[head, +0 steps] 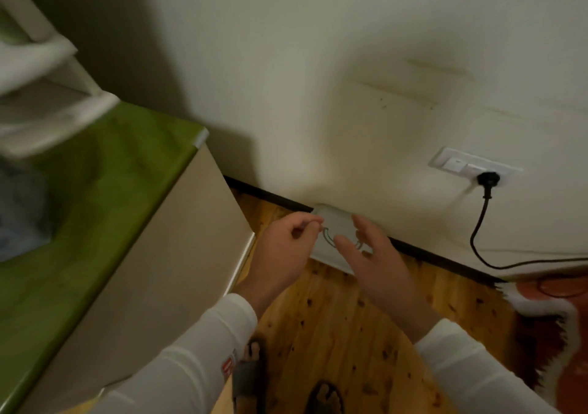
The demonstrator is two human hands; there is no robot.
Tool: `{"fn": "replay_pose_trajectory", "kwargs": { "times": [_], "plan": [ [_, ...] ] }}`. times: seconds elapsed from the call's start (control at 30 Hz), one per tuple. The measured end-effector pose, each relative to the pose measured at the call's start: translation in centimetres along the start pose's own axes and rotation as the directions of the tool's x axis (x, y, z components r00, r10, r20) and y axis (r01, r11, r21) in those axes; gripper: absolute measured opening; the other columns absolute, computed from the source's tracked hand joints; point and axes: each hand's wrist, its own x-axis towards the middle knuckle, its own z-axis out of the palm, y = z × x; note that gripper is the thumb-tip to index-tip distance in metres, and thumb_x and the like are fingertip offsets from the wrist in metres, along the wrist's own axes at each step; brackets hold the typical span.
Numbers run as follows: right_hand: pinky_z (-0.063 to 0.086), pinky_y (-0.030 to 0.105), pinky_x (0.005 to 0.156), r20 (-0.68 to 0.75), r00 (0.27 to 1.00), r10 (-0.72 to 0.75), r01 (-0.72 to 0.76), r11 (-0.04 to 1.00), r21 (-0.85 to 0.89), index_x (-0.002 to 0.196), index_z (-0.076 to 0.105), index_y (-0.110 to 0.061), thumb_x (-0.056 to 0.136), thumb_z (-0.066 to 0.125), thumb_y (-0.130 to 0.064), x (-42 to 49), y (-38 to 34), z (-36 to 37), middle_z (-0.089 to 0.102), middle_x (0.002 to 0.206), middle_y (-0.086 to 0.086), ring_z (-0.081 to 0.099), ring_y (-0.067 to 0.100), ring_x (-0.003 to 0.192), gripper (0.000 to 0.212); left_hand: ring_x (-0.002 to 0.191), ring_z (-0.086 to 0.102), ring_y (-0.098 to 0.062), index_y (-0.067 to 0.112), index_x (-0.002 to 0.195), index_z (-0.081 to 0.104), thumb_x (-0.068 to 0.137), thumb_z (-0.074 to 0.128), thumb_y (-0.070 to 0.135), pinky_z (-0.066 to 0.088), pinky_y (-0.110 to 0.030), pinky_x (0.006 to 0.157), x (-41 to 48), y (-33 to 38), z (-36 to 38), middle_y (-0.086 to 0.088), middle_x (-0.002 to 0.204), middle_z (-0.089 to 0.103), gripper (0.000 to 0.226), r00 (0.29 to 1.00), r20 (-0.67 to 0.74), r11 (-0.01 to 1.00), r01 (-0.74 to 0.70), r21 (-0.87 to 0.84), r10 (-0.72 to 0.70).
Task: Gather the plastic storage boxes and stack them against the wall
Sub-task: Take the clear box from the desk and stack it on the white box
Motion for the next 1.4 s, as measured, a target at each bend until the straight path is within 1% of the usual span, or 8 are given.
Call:
{"fn": "replay_pose_trajectory", "kwargs": {
  "times": [0.3, 0.43, 0.57, 0.67, 0.93, 1.13, 1.27, 1.4],
  "plan": [
    [0.036, 0.027, 0.1, 0.046, 0.998, -0.048, 0.048, 0.999, 0.01, 0.145, 0.035, -0.029, 0.086, 0.054, -0.054, -1.6, -5.5, 2.0, 0.04, 0.147, -0.009, 0.039, 0.001, 0.121, 0.067, 0.091, 0.064, 0.005, 0.039, 0.103, 0.072, 0.094, 0.058, 0.032, 0.052, -0.022, 0.083, -3.0, 2.6, -5.1, 0.022, 0.093, 0.071, 0.017, 0.999, -0.001, 0.996, 0.034, -0.084, -0.035],
    [0.038, 0.036, 0.106, 0.047, 0.996, -0.078, 0.079, 0.997, -0.008, 0.145, 0.037, -0.027, 0.076, 0.048, -0.064, -2.7, -9.9, 3.8, 0.042, 0.146, -0.007, 0.042, 0.009, 0.128, 0.079, 0.091, 0.064, 0.002, 0.031, 0.106, 0.073, 0.095, 0.059, 0.029, 0.053, -0.024, 0.084, -4.3, 4.0, -9.3, 0.019, 0.093, 0.07, 0.018, 0.999, 0.036, 0.992, 0.029, -0.124, -0.025],
    [0.039, 0.035, 0.104, -0.002, 0.993, -0.114, 0.114, 0.993, 0.013, 0.143, 0.041, -0.025, 0.087, 0.054, -0.05, -3.4, -13.8, 5.8, 0.045, 0.145, -0.006, 0.044, 0.01, 0.126, 0.063, 0.095, 0.067, -0.007, 0.023, 0.106, 0.072, 0.097, 0.057, 0.02, 0.054, -0.028, 0.087, -5.2, 5.4, -13.6, 0.007, 0.097, 0.073, 0.018, 0.998, 0.061, 0.98, 0.029, -0.199, -0.017],
    [0.039, 0.034, 0.103, -0.004, 0.992, -0.126, 0.126, 0.991, 0.034, 0.141, 0.042, -0.026, 0.09, 0.055, -0.044, -4.6, -17.6, 8.8, 0.046, 0.143, -0.003, 0.046, 0.011, 0.124, 0.057, 0.085, 0.063, 0.006, 0.018, 0.109, 0.071, 0.097, 0.058, 0.018, 0.049, -0.013, 0.081, -6.2, 6.0, -18.9, 0.012, 0.092, 0.069, 0.018, 0.999, 0.027, 0.98, -0.023, -0.197, 0.029],
    [0.04, 0.02, 0.089, 0.017, 0.971, -0.24, 0.237, 0.966, 0.106, 0.124, 0.051, -0.031, 0.091, 0.056, -0.039, -7.6, -27.2, 15.7, 0.054, 0.123, -0.016, 0.053, 0.012, 0.116, 0.033, 0.097, 0.064, 0.003, 0.038, 0.109, 0.069, 0.095, 0.06, 0.031, 0.05, -0.015, 0.084, -9.1, 7.6, -30.7, 0.019, 0.102, 0.071, 0.018, 0.995, -0.061, 0.991, -0.08, -0.108, 0.074],
    [0.037, 0.015, 0.084, 0.036, 0.965, -0.26, 0.257, 0.964, 0.069, 0.141, 0.043, -0.022, 0.09, 0.059, -0.041, -8.4, -31.7, 19.0, 0.051, 0.138, -0.002, 0.049, 0.006, 0.111, 0.056, 0.097, 0.061, 0.009, 0.038, 0.114, 0.067, 0.095, 0.059, 0.033, 0.048, -0.013, 0.085, -11.3, 7.9, -36.6, 0.025, 0.104, 0.067, 0.021, 0.988, -0.125, 0.992, -0.103, -0.071, 0.094],
    [0.037, 0.025, 0.094, 0.079, 0.963, -0.258, 0.254, 0.965, 0.059, 0.142, 0.041, -0.024, 0.09, 0.059, -0.045, -8.8, -33.7, 21.0, 0.049, 0.143, -0.002, 0.049, 0.009, 0.118, 0.059, 0.11, 0.059, 0.002, 0.034, 0.122, 0.064, 0.094, 0.061, 0.032, 0.046, -0.02, 0.097, -12.9, 7.1, -40.7, 0.014, 0.12, 0.066, 0.028, 0.964, -0.242, 0.989, -0.133, -0.067, 0.113],
    [0.034, 0.038, 0.109, 0.109, 0.962, -0.25, 0.248, 0.968, 0.032, 0.145, 0.037, -0.025, 0.088, 0.058, -0.05, -9.0, -34.7, 22.7, 0.04, 0.149, -0.001, 0.042, 0.014, 0.13, 0.065, 0.119, 0.051, 0.001, 0.035, 0.133, 0.054, 0.093, 0.061, 0.036, 0.036, -0.004, 0.085, -14.1, 5.9, -44.6, 0.015, 0.132, 0.058, 0.04, 0.918, -0.386, 0.993, -0.111, -0.032, 0.091]
  ]
}}
